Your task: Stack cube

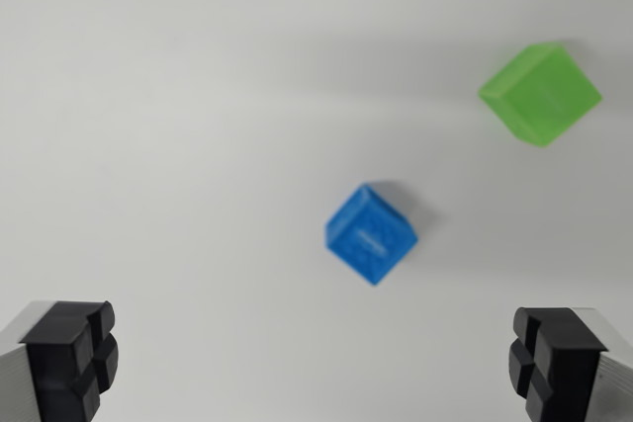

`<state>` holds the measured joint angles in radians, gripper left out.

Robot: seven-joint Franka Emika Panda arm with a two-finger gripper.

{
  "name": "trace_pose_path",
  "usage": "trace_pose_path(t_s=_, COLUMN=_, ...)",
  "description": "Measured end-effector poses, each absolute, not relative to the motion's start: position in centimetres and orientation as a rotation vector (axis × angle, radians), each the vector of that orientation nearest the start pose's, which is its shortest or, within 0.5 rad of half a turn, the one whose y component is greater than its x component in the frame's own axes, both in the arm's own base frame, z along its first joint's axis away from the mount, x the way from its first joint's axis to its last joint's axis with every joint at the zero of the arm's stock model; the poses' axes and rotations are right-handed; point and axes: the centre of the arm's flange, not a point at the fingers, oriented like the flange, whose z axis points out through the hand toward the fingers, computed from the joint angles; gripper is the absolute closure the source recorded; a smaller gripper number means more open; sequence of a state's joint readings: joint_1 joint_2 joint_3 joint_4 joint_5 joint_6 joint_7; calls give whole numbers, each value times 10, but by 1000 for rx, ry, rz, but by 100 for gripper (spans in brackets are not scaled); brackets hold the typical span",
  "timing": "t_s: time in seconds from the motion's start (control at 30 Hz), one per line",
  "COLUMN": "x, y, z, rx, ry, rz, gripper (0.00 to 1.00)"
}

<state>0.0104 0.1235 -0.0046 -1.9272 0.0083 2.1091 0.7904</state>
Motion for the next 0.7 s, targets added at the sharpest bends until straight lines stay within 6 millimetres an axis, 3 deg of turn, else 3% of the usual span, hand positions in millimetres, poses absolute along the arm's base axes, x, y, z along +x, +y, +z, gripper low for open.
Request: trace_pose_path(t_s=0.7, x=592, y=3, z=425, rx=-2864, ry=1221, rz=-73, gripper=0)
